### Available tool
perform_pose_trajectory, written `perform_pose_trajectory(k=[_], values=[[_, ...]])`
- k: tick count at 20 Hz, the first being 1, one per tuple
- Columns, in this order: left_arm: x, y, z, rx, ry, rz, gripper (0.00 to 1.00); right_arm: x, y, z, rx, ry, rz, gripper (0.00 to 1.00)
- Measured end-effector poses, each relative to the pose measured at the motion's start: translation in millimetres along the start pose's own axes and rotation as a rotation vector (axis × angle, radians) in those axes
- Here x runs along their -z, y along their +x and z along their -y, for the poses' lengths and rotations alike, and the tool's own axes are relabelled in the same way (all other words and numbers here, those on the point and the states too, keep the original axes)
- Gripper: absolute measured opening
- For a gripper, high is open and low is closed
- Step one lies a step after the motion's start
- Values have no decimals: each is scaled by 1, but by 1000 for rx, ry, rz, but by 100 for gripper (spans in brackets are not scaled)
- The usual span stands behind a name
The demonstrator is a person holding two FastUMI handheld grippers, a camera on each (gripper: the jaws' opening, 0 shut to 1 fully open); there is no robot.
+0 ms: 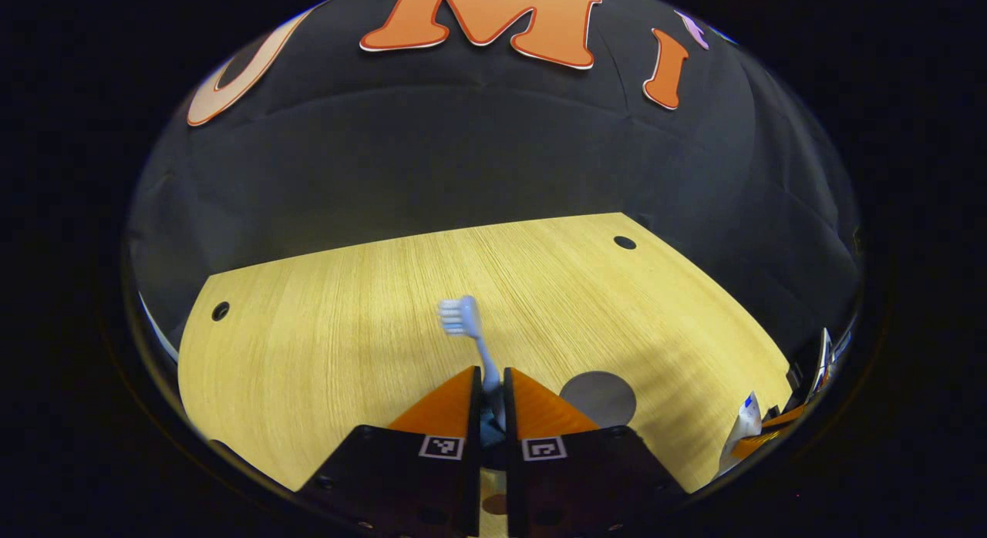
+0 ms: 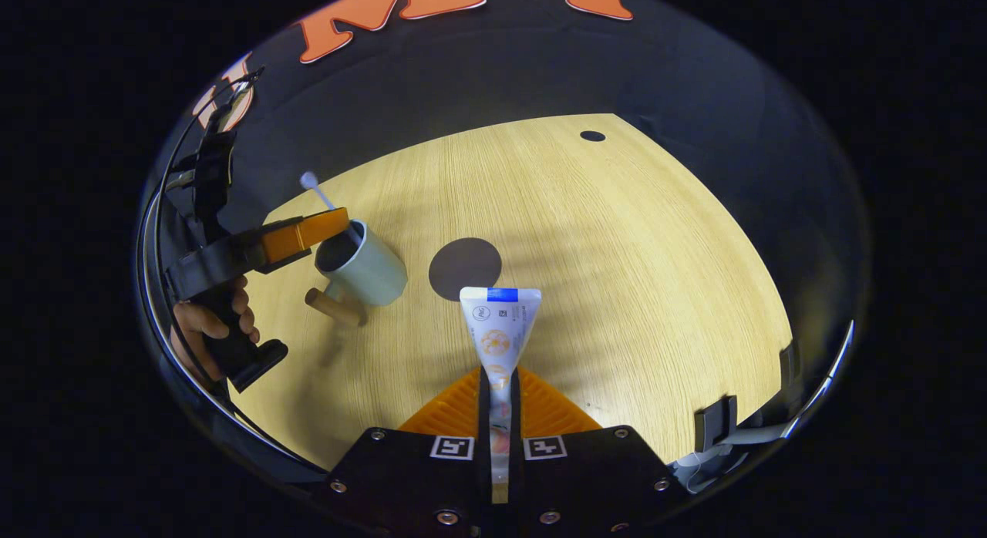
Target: Put the toothbrush and toothpaste on the desktop into the cup, then pick up the cup and place it on the coaster on the desktop.
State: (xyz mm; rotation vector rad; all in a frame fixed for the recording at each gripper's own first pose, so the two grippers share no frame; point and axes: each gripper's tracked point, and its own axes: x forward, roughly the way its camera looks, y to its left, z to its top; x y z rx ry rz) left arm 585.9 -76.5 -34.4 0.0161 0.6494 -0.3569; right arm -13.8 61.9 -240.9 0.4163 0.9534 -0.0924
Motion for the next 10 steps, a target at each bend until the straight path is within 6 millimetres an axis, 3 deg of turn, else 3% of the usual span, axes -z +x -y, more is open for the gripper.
perform_pose_trajectory(k=[3, 7, 8, 10], values=[[-1, -4, -1, -10, 10, 4, 37, -2, 0, -2, -7, -5, -1, 9], [-1, -13, -4, -15, -2, 14, 58, -7, 2, -5, -18, -25, 8, 9], [0, -15, -3, -9, -9, 10, 75, -10, 2, -6, -22, -32, 13, 9], [4, -21, -6, -21, -17, 4, 85, -14, 3, -9, -31, -43, 20, 9]])
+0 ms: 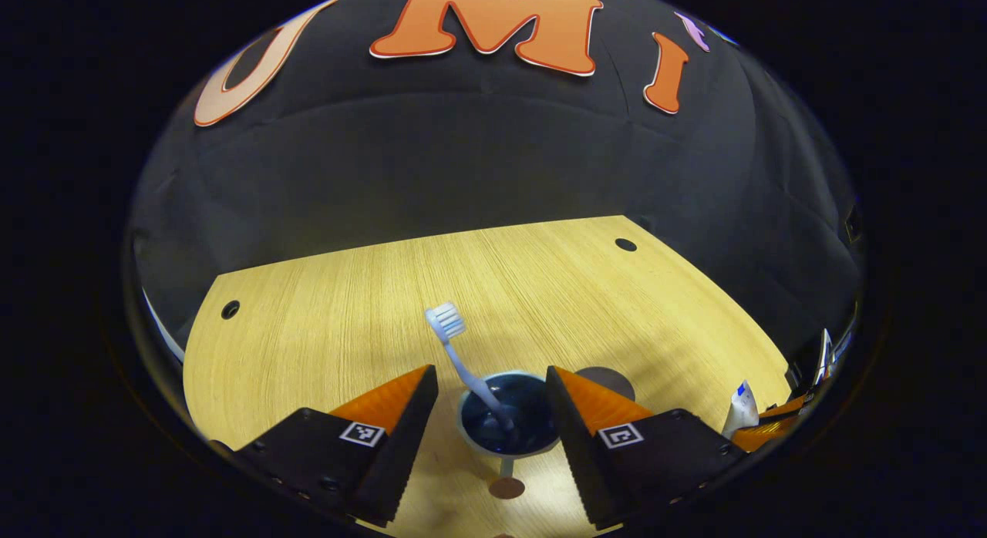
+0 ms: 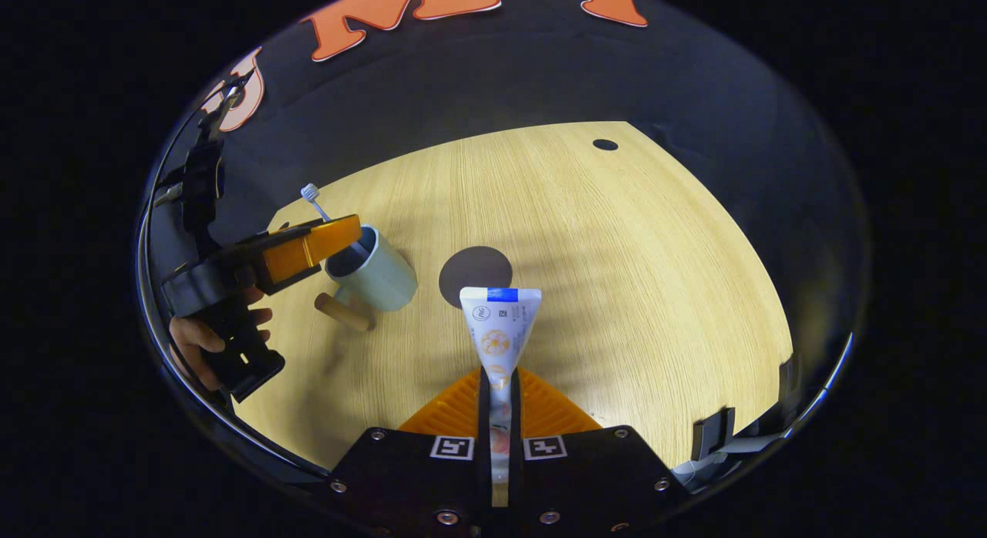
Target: Put the toothbrush and toothpaste on the desktop into the cup, then pick up the cup and place it on the coaster on the desktop.
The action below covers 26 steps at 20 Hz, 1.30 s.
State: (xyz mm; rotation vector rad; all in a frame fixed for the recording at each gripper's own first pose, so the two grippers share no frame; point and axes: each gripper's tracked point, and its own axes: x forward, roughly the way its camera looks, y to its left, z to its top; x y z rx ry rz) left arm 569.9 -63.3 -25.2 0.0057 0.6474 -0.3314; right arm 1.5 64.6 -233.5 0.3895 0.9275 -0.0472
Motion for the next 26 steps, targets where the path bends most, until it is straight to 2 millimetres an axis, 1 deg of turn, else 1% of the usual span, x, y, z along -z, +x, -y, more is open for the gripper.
perform_pose_trajectory(k=[2, 3, 4, 6, 10, 14, 15, 18, 20, 22, 26], values=[[1, -10, -4, -8, -12, 9, 88, -4, -4, -6, -11, -14, 10, 9], [1, -15, -6, -8, -19, 14, 88, -8, -3, -8, -16, -21, 15, 9], [2, -22, -8, -10, -24, 18, 91, -12, -2, -9, -25, -29, 23, 9], [6, -34, -14, -17, -36, 22, 96, -25, 0, -18, -46, -46, 52, 9], [20, -58, -32, -54, -48, 16, 97, -56, 2, -39, -92, -99, 139, 9], [43, -79, -52, -81, -68, -5, 97, -86, 9, -68, -149, -134, 233, 9], [48, -83, -57, -89, -78, -7, 97, -91, 11, -73, -159, -143, 253, 9], [61, -98, -68, -105, -107, -15, 97, -111, 15, -93, -195, -157, 331, 9], [67, -105, -75, -112, -124, -23, 97, -126, 14, -103, -224, -147, 384, 9], [74, -112, -81, -121, -132, -29, 97, -142, 16, -119, -253, -136, 434, 9], [83, -123, -94, -138, -140, -36, 97, -166, 15, -142, -306, -139, 549, 9]])
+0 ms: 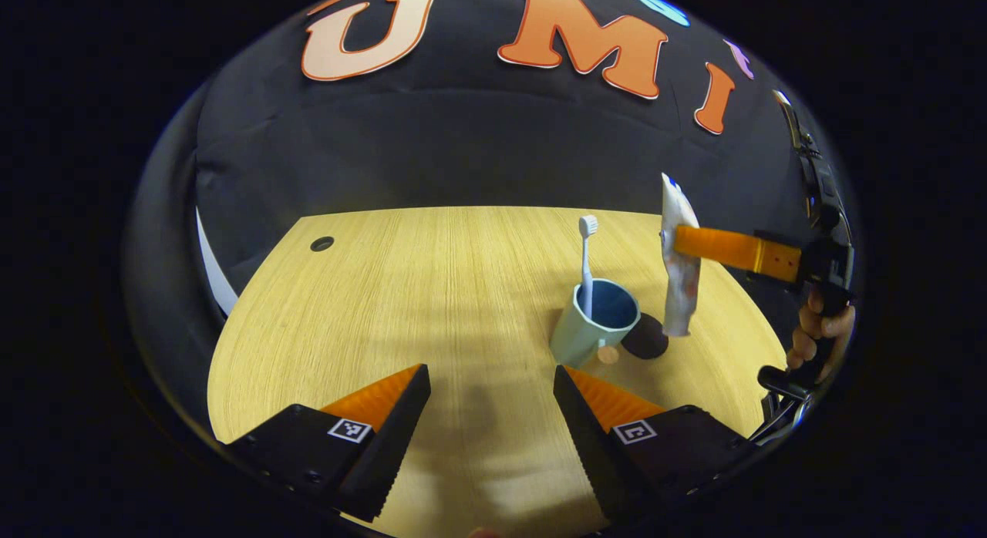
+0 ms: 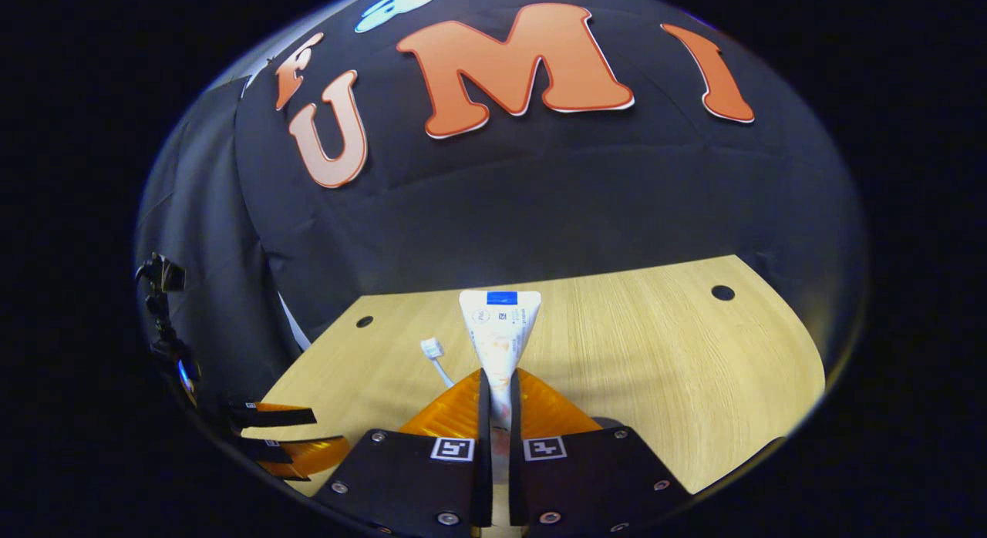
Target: Put the toothbrush and toothpaste on the desktop into the cup, then pick up the cup and place it on the coaster on the desktop.
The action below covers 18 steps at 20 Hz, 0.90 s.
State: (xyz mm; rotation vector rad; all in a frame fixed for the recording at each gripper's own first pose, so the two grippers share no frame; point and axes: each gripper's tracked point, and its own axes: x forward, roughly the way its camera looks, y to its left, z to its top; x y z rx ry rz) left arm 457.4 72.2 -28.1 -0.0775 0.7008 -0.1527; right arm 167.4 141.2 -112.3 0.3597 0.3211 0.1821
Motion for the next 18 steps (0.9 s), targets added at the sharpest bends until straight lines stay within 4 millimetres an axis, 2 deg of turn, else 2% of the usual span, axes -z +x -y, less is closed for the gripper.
perform_pose_trajectory(k=[2, 9, 14, 18], values=[[5, -4, -7, -10, -5, -7, 98, -5, 9, -8, -13, -11, 40, 9], [21, -8, -27, -34, 7, -34, 97, 11, 39, -21, -27, -23, 62, 9], [29, -3, -32, -30, 8, -56, 98, 14, 58, -7, 4, 9, 48, 9], [27, 3, -33, -30, 6, -59, 98, 22, 62, -6, 17, -10, 40, 9]])
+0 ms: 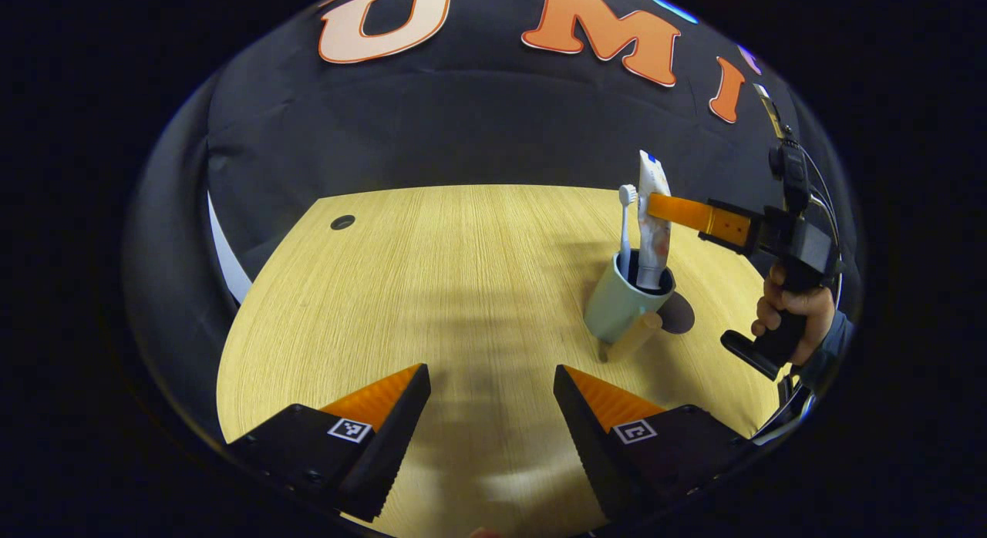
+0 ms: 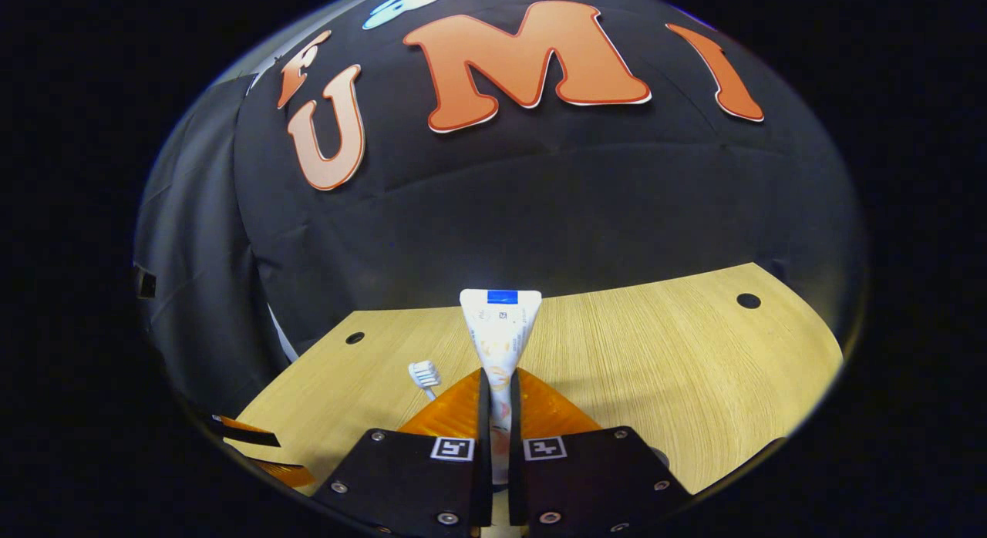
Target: Put the toothbrush and toothpaste on the desktop into the cup, then pick up the cup and place it on the coaster on the desktop.
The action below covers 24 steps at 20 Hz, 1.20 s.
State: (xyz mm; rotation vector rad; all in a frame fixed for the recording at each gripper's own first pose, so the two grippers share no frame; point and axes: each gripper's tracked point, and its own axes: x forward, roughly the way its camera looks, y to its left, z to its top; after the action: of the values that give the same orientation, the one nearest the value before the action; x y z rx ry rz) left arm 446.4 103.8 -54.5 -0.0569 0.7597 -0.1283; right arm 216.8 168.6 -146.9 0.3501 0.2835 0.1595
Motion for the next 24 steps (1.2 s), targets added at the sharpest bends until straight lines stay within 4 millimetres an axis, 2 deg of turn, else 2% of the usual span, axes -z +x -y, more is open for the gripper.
perform_pose_trajectory(k=[3, 12, 14, 18, 20, 21, 23, 24], values=[[1, 4, 3, 7, -2, -4, 97, 10, 1, -5, 5, -28, -20, 9], [3, 7, 17, 13, -4, -9, 98, 41, -11, -8, -12, -56, -136, 17], [3, 10, 19, 12, 1, -3, 97, 41, -15, -8, -14, -50, -149, 20], [6, 9, 26, 21, 16, 7, 97, 36, -29, -8, -25, -79, -154, 33], [5, 4, 32, 26, 21, 13, 97, 36, -37, -7, -31, -105, -164, 43], [4, 4, 36, 29, 22, 16, 97, 36, -43, -6, -29, -120, -164, 55], [0, 6, 44, 40, 27, 20, 97, 33, -53, -5, -29, -142, -160, 68], [-3, 7, 49, 46, 32, 24, 97, 30, -58, -4, -31, -146, -158, 67]])
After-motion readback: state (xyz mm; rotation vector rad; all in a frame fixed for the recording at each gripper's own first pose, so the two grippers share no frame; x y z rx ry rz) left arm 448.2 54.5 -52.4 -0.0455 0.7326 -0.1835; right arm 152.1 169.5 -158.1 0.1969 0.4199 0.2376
